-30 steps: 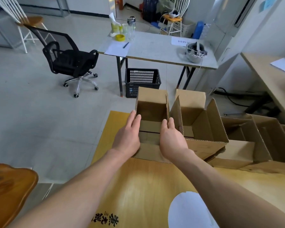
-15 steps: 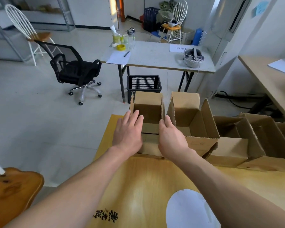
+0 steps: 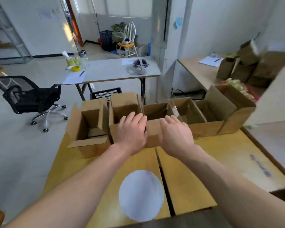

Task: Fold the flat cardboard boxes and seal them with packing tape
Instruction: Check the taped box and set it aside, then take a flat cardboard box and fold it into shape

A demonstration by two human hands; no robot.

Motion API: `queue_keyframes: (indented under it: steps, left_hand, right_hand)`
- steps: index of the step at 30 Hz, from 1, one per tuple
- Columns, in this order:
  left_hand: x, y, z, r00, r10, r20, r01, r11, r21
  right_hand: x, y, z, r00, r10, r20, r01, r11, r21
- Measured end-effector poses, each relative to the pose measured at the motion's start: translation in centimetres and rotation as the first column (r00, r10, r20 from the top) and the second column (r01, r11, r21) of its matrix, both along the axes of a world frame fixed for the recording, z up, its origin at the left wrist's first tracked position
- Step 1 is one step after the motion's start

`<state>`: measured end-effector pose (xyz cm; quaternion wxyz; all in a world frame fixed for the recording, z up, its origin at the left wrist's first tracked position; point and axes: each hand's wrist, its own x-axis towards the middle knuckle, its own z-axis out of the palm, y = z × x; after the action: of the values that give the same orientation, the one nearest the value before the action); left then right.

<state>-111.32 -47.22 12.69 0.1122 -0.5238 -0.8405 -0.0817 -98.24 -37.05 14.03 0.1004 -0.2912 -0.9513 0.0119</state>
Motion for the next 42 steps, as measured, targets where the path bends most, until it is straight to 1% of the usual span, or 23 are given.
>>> queue_keyframes:
  steps: [2,5,9,12,14,17,20,24,27,30,32,36,38,42]
  left_hand:
    - [4.8,2.7,0.6,0.996,-0.083,-0.012,0.083,0.996,0.011]
    - [12.4,7.1,1.6,0.975,-0.221,0.006,0.221,0.975,0.026]
    - [22.0,12.5,2.1,0.916,-0.402,0.005,0.402,0.916,0.001]
    - [28.7,16.0,2.3,0.843,-0.538,-0.001,0.538,0.843,-0.026]
    - [33.0,18.2,2.3,0.788,-0.615,0.002,0.614,0.787,-0.051]
    - [39.1,21.1,2.1,0.701,-0.713,0.007,0.71,0.698,-0.094]
    - [44.4,23.8,1.3,0.619,-0.784,0.041,0.782,0.61,-0.125]
    - [50.9,27.4,0.3,0.502,-0.862,0.075,0.858,0.486,-0.165]
    - [55.1,30.0,-0.2,0.431,-0.897,0.101,0.895,0.41,-0.177]
    - [58.5,32.3,-0.5,0.358,-0.926,0.119,0.926,0.336,-0.169]
    - [60.6,33.9,-0.8,0.3,-0.946,0.123,0.945,0.277,-0.175]
    - [64.4,36.1,-2.0,0.204,-0.969,0.139,0.968,0.179,-0.175]
    - [66.3,36.8,-2.3,0.16,-0.976,0.148,0.971,0.128,-0.2]
    - [70.2,38.5,-2.7,0.09,-0.984,0.152,0.977,0.058,-0.204]
  right_hand:
    - [5.5,2.0,0.5,0.997,-0.07,-0.011,0.07,0.997,0.011]
    - [13.9,4.9,1.1,0.98,-0.199,0.019,0.199,0.98,-0.005]
    - [25.3,8.2,1.8,0.907,-0.414,0.071,0.419,0.906,-0.067]
    - [33.4,9.8,2.3,0.815,-0.562,0.142,0.578,0.808,-0.117]
    - [38.4,10.4,2.4,0.752,-0.642,0.152,0.659,0.733,-0.167]
    - [45.2,10.6,2.1,0.635,-0.753,0.171,0.772,0.606,-0.193]
    - [51.0,10.5,1.5,0.512,-0.836,0.197,0.854,0.471,-0.222]
    - [56.9,11.1,0.4,0.354,-0.909,0.218,0.926,0.309,-0.216]
    - [60.3,11.8,-0.5,0.23,-0.945,0.231,0.967,0.196,-0.162]
    - [62.9,12.6,-1.1,0.145,-0.957,0.25,0.985,0.116,-0.127]
    - [64.2,13.0,-1.6,0.088,-0.971,0.224,0.988,0.058,-0.14]
    - [66.4,13.1,-2.0,0.016,-0.971,0.239,0.989,-0.021,-0.148]
    - [67.8,13.3,-2.2,-0.02,-0.969,0.247,0.987,-0.058,-0.148]
    - [71.4,14.1,-2.6,-0.078,-0.962,0.263,0.981,-0.121,-0.15]
